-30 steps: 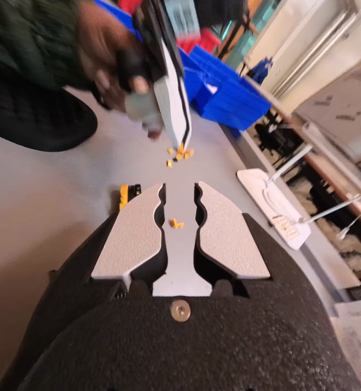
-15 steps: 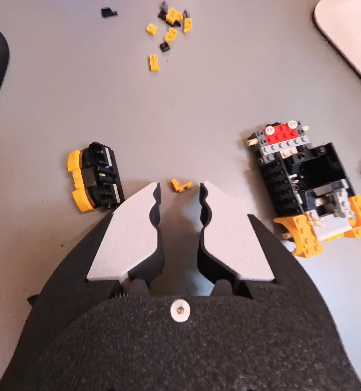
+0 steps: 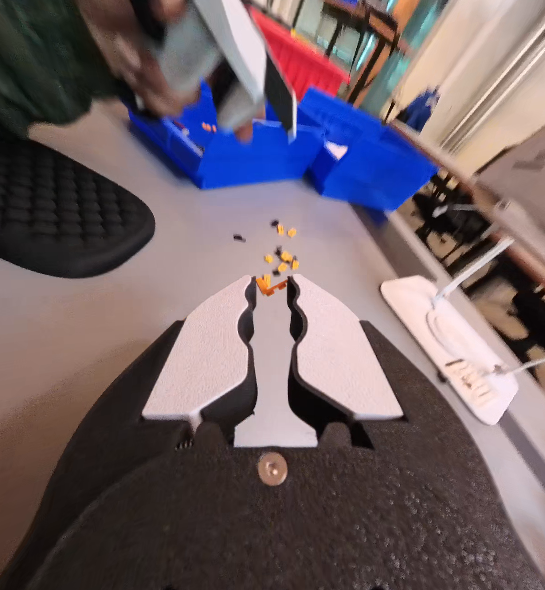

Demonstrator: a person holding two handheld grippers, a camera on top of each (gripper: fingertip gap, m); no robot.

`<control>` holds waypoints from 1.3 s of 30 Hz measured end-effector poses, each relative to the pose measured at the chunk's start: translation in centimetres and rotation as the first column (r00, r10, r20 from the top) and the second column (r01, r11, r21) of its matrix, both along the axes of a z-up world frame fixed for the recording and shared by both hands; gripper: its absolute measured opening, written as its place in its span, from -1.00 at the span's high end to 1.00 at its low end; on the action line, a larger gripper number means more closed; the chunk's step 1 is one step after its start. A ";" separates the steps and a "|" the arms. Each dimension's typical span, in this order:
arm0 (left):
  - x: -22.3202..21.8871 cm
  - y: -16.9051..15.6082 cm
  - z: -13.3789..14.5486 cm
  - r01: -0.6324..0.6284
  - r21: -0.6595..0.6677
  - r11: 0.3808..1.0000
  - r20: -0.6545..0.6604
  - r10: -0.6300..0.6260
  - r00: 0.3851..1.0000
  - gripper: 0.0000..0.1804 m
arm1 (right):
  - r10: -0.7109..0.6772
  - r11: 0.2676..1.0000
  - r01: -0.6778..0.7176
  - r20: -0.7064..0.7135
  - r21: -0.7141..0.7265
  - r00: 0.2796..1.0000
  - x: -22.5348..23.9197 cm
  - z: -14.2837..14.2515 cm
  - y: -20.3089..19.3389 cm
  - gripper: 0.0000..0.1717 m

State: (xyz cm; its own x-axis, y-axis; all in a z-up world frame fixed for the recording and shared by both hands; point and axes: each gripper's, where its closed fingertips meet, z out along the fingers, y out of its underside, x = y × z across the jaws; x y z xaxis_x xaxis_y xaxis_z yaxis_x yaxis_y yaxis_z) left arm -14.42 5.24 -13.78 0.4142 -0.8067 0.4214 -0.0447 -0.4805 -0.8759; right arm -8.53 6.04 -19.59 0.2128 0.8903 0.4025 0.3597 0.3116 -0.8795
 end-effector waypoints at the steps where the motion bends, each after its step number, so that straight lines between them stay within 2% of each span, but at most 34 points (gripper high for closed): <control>1: 1.8 -0.3 -0.5 0.064 -0.057 0.996 0.069 -0.060 0.996 0.62 | 0.013 0.999 -0.012 -0.024 0.038 1.000 -0.1 0.7 -0.5 0.79; 4: 5.5 -1.7 -2.8 0.239 -0.250 0.939 0.185 -0.196 0.963 0.61 | 0.033 0.993 -0.025 -0.066 0.113 0.997 -0.4 2.2 -1.6 0.79; 7: 7.1 -1.8 -2.7 0.289 -0.293 0.912 0.282 -0.206 0.937 0.73 | 0.066 0.987 -0.057 -0.053 0.150 0.996 -0.7 2.4 -2.6 0.79; 10: 7.7 -2.6 -3.5 0.324 -0.288 0.901 0.235 -0.262 0.936 0.91 | 0.069 0.983 -0.060 -0.046 0.171 0.997 -0.7 2.5 -3.0 0.79; 12: 7.5 -2.8 -3.4 0.321 -0.257 0.912 0.193 -0.278 0.941 0.91 | 0.078 0.982 -0.067 -0.053 0.174 0.996 -0.7 2.7 -3.3 0.79; 15: 5.5 -1.2 -2.6 0.163 -0.108 0.981 0.031 -0.160 0.987 0.92 | 0.050 0.985 -0.043 -0.040 0.168 0.998 -0.5 2.7 -2.7 0.67; 17: 1.5 1.2 -1.4 -0.069 0.107 0.992 -0.165 0.086 0.983 0.92 | 0.026 0.992 -0.021 -0.040 0.121 0.999 0.3 2.6 -1.9 0.67; 18: -1.7 2.7 -0.7 -0.203 0.238 0.950 -0.270 0.266 0.925 0.91 | 0.007 0.995 -0.005 -0.024 0.096 1.000 0.9 2.5 -1.3 0.67; 20: -9.3 4.3 0.6 -0.418 0.409 0.811 -0.399 0.571 0.717 0.92 | -0.024 0.999 0.023 0.034 0.032 0.999 2.2 1.6 -0.1 0.67; 22: -16.1 4.2 -0.2 -0.547 0.412 0.729 -0.523 0.681 0.514 0.91 | -0.028 0.997 0.037 0.112 -0.074 0.993 3.6 0.1 0.6 0.67; 23: -19.0 4.1 -0.8 -0.606 0.405 0.684 -0.548 0.712 0.438 0.91 | -0.033 0.991 0.053 0.156 -0.124 0.987 4.3 -0.8 0.9 0.66; 25: -23.3 3.5 -2.6 -0.701 0.345 0.624 -0.605 0.719 0.342 0.91 | -0.025 0.979 0.073 0.241 -0.193 0.970 5.5 -2.6 1.2 0.64; 28: -26.2 3.2 -5.0 -0.747 0.291 0.598 -0.667 0.686 0.289 0.91 | -0.012 0.965 0.102 0.346 -0.242 0.938 6.9 -4.6 1.2 0.62; 33: -28.3 3.0 -8.0 -0.796 0.213 0.566 -0.746 0.620 0.242 0.65 | 0.048 0.946 0.082 0.387 -0.313 0.921 7.3 -6.4 0.5 0.62; 34: -28.6 2.9 -8.6 -0.804 0.200 0.560 -0.761 0.606 0.233 0.51 | 0.062 0.942 0.076 0.394 -0.326 0.917 7.2 -6.8 0.4 0.62; 37: -29.2 3.0 -8.7 -0.808 0.225 0.544 -0.762 0.615 0.203 0.27 | 0.100 0.932 0.059 0.410 -0.358 0.906 7.2 -7.7 0.0 0.61; 39: -29.4 3.1 -8.3 -0.810 0.241 0.535 -0.747 0.635 0.197 0.21 | 0.135 0.921 0.041 0.416 -0.388 0.899 7.3 -8.1 -0.5 0.61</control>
